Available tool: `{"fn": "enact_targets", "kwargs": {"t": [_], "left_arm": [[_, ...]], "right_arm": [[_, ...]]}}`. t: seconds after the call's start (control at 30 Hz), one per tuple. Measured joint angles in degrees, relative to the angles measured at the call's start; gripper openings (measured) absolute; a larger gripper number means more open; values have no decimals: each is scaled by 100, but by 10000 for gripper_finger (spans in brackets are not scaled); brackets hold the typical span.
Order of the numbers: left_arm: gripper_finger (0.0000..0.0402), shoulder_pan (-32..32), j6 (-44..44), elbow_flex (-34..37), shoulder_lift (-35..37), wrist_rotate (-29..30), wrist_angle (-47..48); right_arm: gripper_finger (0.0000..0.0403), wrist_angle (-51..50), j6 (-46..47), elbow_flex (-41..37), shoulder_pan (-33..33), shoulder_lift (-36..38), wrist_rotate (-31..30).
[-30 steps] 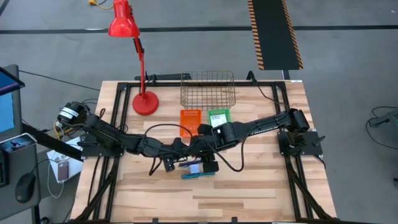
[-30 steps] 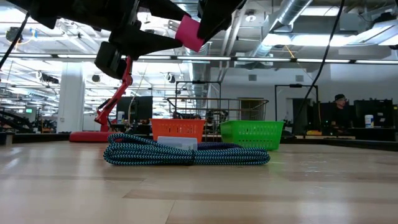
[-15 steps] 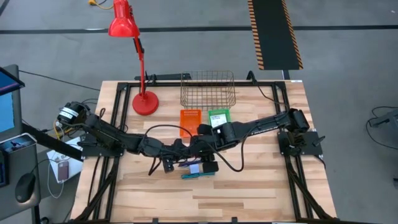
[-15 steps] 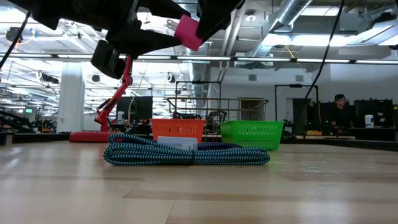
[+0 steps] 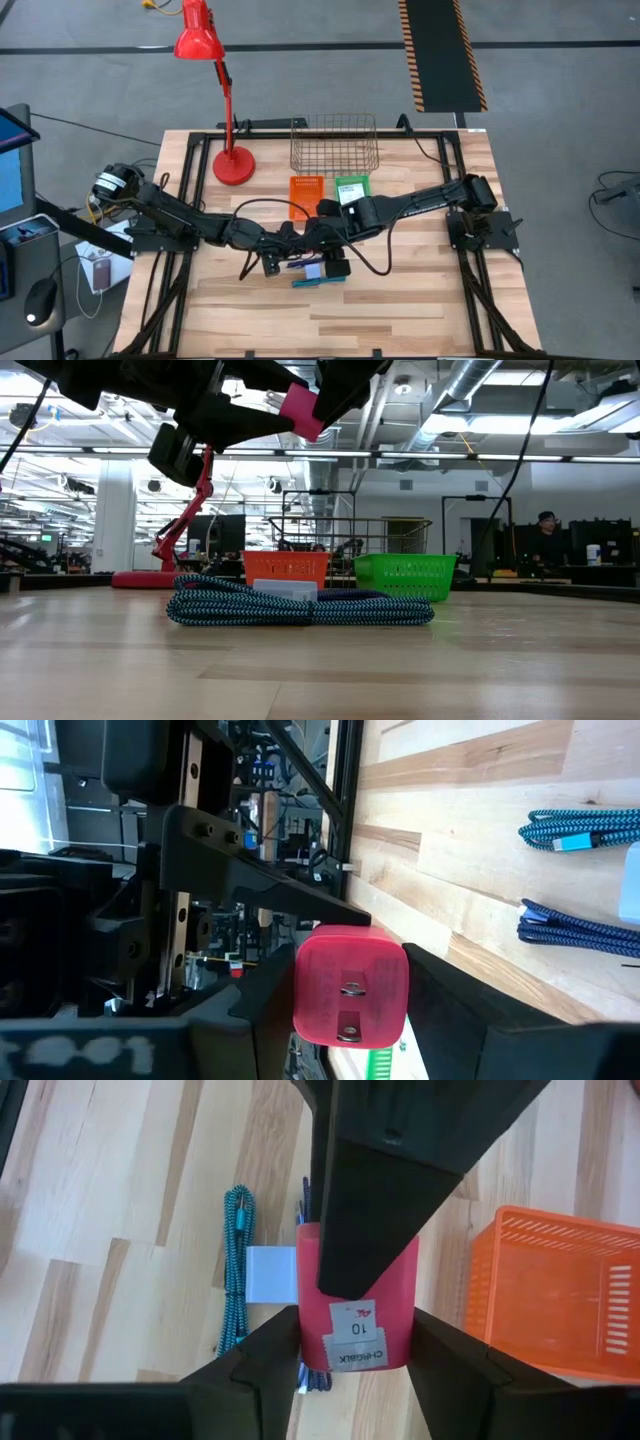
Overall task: Pick and place items into bin
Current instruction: Put the pink charger adapter into the orange bin
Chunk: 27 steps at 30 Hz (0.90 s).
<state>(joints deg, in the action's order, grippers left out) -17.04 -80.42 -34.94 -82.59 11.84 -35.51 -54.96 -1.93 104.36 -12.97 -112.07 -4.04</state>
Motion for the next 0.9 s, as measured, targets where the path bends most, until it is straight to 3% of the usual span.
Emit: {"fn": "enact_targets", "kwargs": {"t": [0.47, 0.9], "left_arm": [[143, 2, 76, 2, -4, 101, 26], [143, 121, 239, 7, -4, 888, 420]], "right_arm": [[189, -107, -5, 0, 0, 0, -50], [200, -1568, 544, 0, 0, 2, -56]]}}
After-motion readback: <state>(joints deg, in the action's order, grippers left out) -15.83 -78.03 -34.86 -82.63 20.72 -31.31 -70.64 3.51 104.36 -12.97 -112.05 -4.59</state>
